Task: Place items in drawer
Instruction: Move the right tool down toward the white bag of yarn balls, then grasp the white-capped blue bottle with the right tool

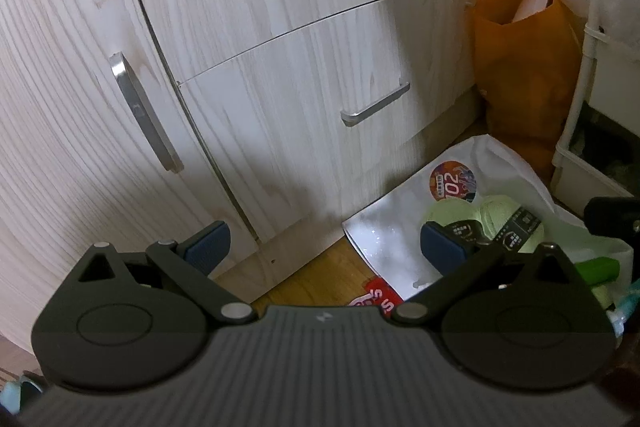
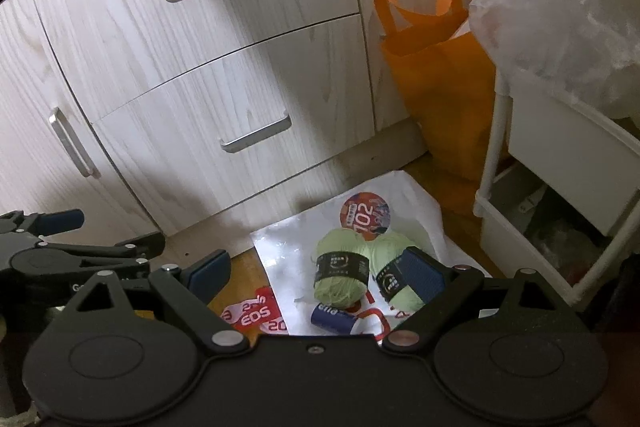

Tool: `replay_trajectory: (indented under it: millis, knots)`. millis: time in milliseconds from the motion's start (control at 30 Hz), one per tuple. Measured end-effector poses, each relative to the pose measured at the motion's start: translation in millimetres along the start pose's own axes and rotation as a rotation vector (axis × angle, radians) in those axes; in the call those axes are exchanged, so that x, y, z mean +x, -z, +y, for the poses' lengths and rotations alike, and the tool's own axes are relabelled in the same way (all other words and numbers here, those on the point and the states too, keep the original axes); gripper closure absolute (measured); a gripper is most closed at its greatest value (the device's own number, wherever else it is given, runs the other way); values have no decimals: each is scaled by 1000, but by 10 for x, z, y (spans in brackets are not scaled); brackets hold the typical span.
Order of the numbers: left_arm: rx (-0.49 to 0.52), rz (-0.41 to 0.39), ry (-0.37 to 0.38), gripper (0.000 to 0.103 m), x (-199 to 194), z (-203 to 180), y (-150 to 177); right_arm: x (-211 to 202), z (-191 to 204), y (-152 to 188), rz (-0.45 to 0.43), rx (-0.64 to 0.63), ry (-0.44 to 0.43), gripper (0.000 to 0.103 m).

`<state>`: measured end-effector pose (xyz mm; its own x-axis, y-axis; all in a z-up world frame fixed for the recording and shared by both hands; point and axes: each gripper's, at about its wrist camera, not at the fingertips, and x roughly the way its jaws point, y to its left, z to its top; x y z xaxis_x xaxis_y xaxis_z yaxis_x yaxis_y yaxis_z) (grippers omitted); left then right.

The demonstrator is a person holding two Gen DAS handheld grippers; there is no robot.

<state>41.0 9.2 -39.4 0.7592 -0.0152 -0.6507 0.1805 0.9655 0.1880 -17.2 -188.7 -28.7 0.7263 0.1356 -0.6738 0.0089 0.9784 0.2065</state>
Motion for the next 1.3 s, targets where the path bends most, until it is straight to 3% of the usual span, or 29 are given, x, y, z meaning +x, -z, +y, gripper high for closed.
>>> replay_trajectory:
  millis: [67, 200, 367, 600, 667, 800, 900, 967, 1067, 1133, 1300]
  knots:
    - [-33, 2, 10, 0, 29, 46, 1, 114, -75, 27, -25, 0, -15, 8]
    - [-66, 24, 39, 0, 100, 109, 13, 420, -310, 115, 28, 96, -39, 13]
    - [-85, 10, 30, 2, 192, 111, 3, 653, -250, 240, 52, 49, -56, 15]
    - [-107, 16, 67, 3, 277, 135, 9, 1351, -66, 665, 180, -91, -100, 42]
    - [-131, 39, 85, 3, 366, 153, -28, 1560, 6, 737, 222, -132, -114, 43]
    - [-197, 103, 111, 3, 584, 202, -182, 1670, 253, 902, 340, -377, -88, 49]
    - [-206, 94, 150, 3, 694, 162, -371, 1443, 391, 1094, 285, -663, -94, 49]
    - [-135, 86, 115, 3, 782, 53, -485, 1505, 355, 1177, 258, -770, -81, 49]
    - [-48, 97, 86, 4, 925, -72, -540, 1907, 195, 1139, 308, -691, -91, 51]
    - [-72, 110, 103, 6, 997, -46, -500, 2127, 131, 1150, 352, -663, -86, 57]
    - [-139, 142, 93, 6, 1201, 75, -460, 2393, 184, 1211, 385, -697, -72, 56]
